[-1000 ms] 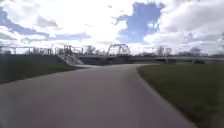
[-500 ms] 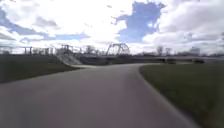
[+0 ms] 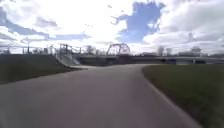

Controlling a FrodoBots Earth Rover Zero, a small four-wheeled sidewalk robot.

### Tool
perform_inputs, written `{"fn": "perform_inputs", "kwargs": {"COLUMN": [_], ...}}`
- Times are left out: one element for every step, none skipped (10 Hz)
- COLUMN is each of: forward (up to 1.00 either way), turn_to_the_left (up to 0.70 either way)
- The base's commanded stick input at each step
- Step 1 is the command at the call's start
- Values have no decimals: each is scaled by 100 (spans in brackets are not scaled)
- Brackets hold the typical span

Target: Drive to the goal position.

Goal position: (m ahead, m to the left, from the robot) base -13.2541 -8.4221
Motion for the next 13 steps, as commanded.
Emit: {"fn": "perform_inputs", "kwargs": {"forward": [100,100,100,100,100,100,100,100,100,100,100,100,100], "turn_to_the_left": [0,-14,-13,0,0,-6,-27,-27,-9,0,0,-15,-27]}}
